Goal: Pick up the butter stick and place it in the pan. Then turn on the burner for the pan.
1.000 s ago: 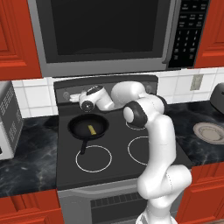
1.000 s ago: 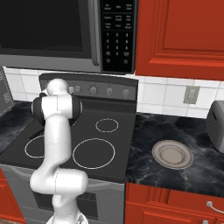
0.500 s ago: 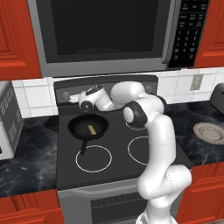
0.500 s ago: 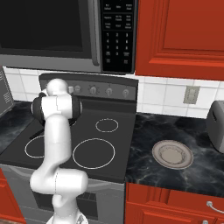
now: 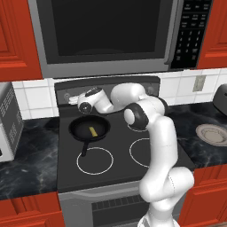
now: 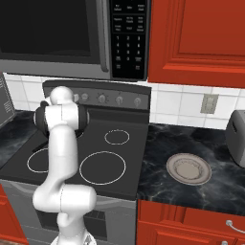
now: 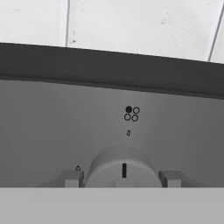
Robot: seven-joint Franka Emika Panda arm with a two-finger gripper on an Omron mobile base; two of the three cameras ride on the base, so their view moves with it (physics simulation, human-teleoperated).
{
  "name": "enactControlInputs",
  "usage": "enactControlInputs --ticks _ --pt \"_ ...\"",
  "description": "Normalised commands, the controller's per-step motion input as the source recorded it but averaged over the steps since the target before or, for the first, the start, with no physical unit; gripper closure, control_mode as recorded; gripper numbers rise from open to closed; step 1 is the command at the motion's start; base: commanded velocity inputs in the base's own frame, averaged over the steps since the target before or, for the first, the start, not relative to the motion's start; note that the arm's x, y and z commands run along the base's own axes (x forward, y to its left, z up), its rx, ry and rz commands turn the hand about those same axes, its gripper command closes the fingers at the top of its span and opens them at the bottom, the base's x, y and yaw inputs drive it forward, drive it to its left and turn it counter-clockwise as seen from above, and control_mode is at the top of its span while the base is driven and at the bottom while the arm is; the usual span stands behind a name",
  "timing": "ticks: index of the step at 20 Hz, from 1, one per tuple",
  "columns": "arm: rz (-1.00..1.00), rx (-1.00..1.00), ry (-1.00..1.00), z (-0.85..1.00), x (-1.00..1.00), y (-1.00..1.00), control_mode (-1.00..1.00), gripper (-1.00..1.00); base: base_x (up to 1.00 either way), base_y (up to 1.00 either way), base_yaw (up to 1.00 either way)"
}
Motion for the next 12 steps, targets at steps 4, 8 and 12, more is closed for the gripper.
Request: enactControlInputs --ticks 4,8,12 --pt "0.00 -0.07 0.00 0.00 0.11 -0.01 -1.00 1.00 0.00 0.00 0.00" --pt "0.00 -0.07 0.01 0.00 0.14 -0.01 -1.00 1.00 0.00 0.00 0.00" --pt "0.00 -0.07 0.02 0.00 0.12 -0.03 -1.00 1.00 0.00 0.00 0.00"
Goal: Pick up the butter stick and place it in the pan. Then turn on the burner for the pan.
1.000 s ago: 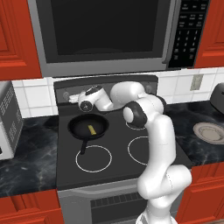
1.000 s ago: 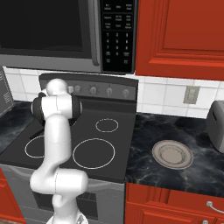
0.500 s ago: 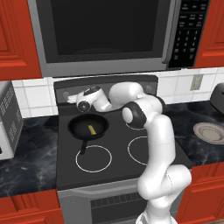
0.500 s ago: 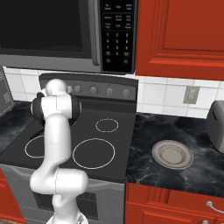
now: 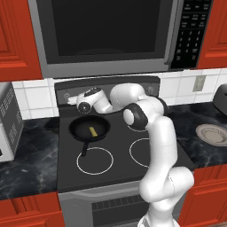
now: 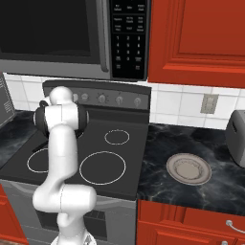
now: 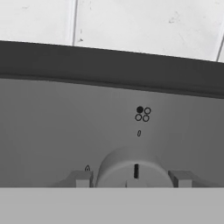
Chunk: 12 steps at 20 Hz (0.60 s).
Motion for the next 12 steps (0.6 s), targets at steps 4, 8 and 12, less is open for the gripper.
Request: enactControlInputs --ticks 4,8,12 --pt "0.00 -0.07 0.03 0.00 0.12 -0.03 -1.00 1.00 0.00 0.00 0.00" --pt "0.00 -0.09 0.02 0.00 0.11 -0.01 -1.00 1.00 0.00 0.00 0.00" --pt "0.00 -0.12 0.00 0.00 0.11 0.00 -1.00 1.00 0.00 0.00 0.00"
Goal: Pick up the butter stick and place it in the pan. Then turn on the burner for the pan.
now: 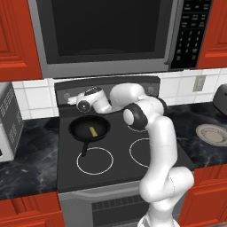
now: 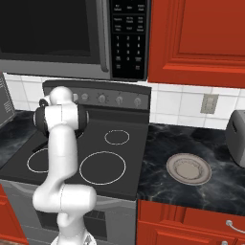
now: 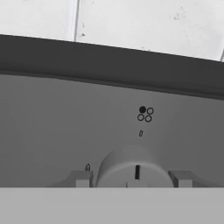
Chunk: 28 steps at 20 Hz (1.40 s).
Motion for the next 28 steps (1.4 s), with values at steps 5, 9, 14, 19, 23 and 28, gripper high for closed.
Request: enactControlInputs --ticks 5,9,14,19,23,28 --pt "0.01 -0.11 0.00 0.00 0.09 0.00 -1.00 1.00 0.00 0.00 0.00" --pt "0.00 -0.14 0.00 0.00 0.10 0.00 -1.00 1.00 0.00 0.00 0.00" --pt "0.00 -0.16 0.00 0.00 0.14 0.00 -1.00 1.00 0.00 0.00 0.00" --pt "0.00 -0.19 0.00 0.00 0.13 0.00 -1.00 1.00 0.00 0.00 0.00" --pt "0.00 -0.23 0.00 0.00 0.12 0.00 -1.00 1.00 0.00 0.00 0.00" --pt "0.00 -0.22 0.00 0.00 0.07 0.00 -1.00 1.00 0.00 0.00 0.00"
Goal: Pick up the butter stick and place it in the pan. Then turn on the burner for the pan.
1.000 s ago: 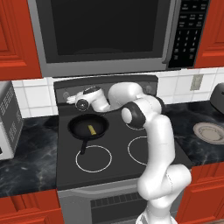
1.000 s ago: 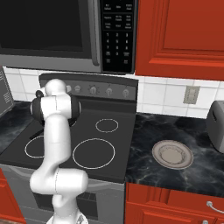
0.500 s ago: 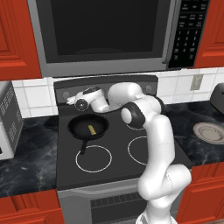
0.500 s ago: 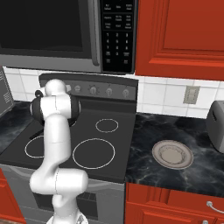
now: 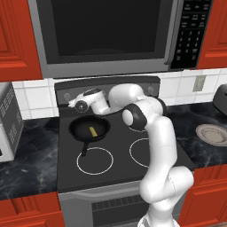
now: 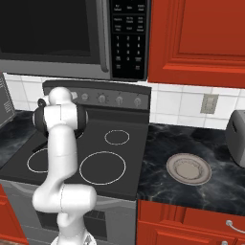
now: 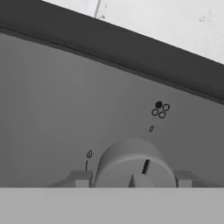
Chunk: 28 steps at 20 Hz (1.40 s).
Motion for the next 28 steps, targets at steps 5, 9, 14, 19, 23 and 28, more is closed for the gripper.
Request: enactControlInputs --ticks 5,9,14,19,23,28 --pt "0.00 -0.18 0.00 0.00 0.11 0.00 -1.00 1.00 0.00 0.00 0.00" --pt "0.00 -0.19 0.00 0.00 0.08 0.00 -1.00 1.00 0.00 0.00 0.00" --pt "0.00 -0.22 0.00 0.00 0.07 0.00 -1.00 1.00 0.00 0.00 0.00" --pt "0.00 -0.24 0.00 0.00 0.04 0.01 -1.00 1.00 0.00 0.00 0.00" --pt "0.00 -0.24 0.00 0.04 0.00 0.00 -1.00 1.00 0.00 0.00 0.00" --pt "0.00 -0.25 -0.01 0.04 0.00 0.00 -1.00 1.00 0.00 0.00 0.00"
